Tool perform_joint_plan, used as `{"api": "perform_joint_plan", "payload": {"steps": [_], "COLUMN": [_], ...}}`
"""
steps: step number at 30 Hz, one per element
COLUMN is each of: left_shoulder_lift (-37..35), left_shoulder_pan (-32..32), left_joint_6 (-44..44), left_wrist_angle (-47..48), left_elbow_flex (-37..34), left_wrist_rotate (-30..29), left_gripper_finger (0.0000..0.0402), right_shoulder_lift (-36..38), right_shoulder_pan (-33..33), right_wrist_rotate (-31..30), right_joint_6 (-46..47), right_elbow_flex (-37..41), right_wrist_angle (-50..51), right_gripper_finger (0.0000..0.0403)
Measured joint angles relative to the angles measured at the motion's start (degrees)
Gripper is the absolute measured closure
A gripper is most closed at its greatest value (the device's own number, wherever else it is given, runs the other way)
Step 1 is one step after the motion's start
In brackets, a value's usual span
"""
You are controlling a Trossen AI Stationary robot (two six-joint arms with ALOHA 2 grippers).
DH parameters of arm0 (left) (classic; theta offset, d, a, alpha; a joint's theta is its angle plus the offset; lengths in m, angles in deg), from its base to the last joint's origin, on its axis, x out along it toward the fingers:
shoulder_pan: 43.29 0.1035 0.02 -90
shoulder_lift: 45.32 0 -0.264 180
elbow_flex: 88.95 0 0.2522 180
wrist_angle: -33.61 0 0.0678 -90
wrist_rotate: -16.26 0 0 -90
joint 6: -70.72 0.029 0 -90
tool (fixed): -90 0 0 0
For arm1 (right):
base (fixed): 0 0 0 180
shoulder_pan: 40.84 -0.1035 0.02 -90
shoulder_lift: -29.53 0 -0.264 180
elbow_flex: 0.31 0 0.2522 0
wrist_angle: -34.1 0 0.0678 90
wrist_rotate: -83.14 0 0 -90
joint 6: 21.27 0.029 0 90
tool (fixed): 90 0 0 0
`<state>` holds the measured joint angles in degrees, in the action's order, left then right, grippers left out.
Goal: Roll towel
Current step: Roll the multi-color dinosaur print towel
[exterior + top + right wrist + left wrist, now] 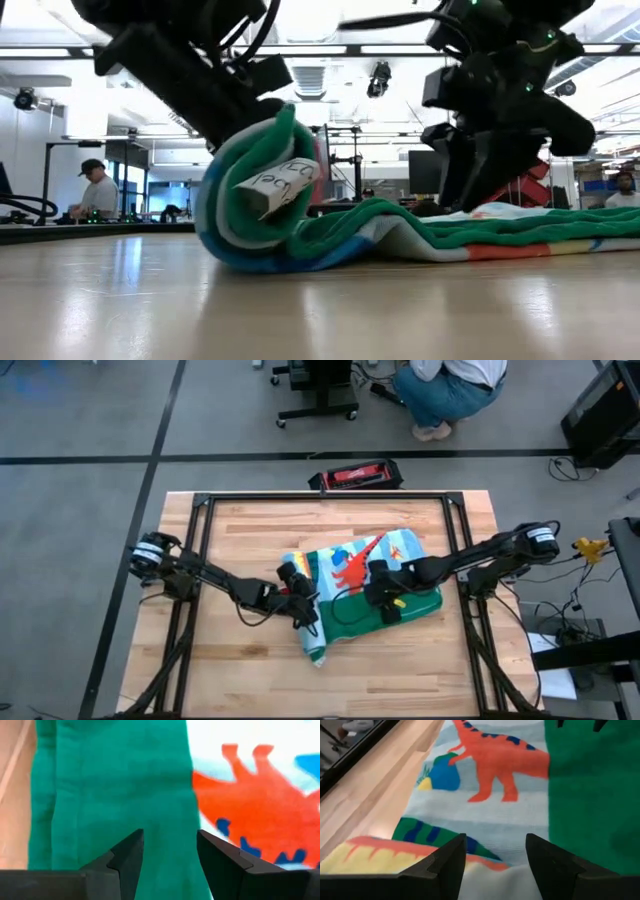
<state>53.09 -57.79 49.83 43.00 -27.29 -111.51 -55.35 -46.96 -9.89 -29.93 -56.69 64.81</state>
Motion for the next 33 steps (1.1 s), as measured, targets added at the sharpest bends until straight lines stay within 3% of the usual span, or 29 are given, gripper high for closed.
{"api": "perform_joint_plan", "payload": {"steps": [4,9,13,16,24,33], "left_shoulder_lift": [0.00,0.00,0.00,0.00,0.00,-0.02], "left_shoulder_pan": [0.00,0.04,0.38,0.73,1.22,1.27], "left_joint_6": [0.02,1.42,2.29,2.44,2.44,2.42], "left_wrist_angle": [-9.33,-20.89,-24.20,-24.23,-24.08,-23.88], "left_elbow_flex": [-5.45,-10.98,-12.49,-12.37,-12.44,-12.36], "left_wrist_rotate": [0.00,-0.01,-0.09,-0.18,-0.16,-0.12], "left_gripper_finger": [0.0212,0.0212,0.0212,0.0212,0.0212,0.0212], "right_shoulder_lift": [-0.57,-1.28,-6.15,-11.02,-22.34,-23.73], "right_shoulder_pan": [-1.34,-3.27,-3.41,-3.94,-9.07,-9.24], "right_wrist_rotate": [0.05,1.01,4.95,7.90,9.64,8.93], "right_joint_6": [-0.93,-3.98,-3.72,-2.15,-0.31,0.83], "right_elbow_flex": [0.04,0.00,-0.22,-2.87,-14.74,-19.57], "right_wrist_angle": [-6.66,-21.81,-37.87,-44.55,-40.91,-44.08], "right_gripper_finger": [0.0233,0.0233,0.0233,0.0233,0.0248,0.0324]}}
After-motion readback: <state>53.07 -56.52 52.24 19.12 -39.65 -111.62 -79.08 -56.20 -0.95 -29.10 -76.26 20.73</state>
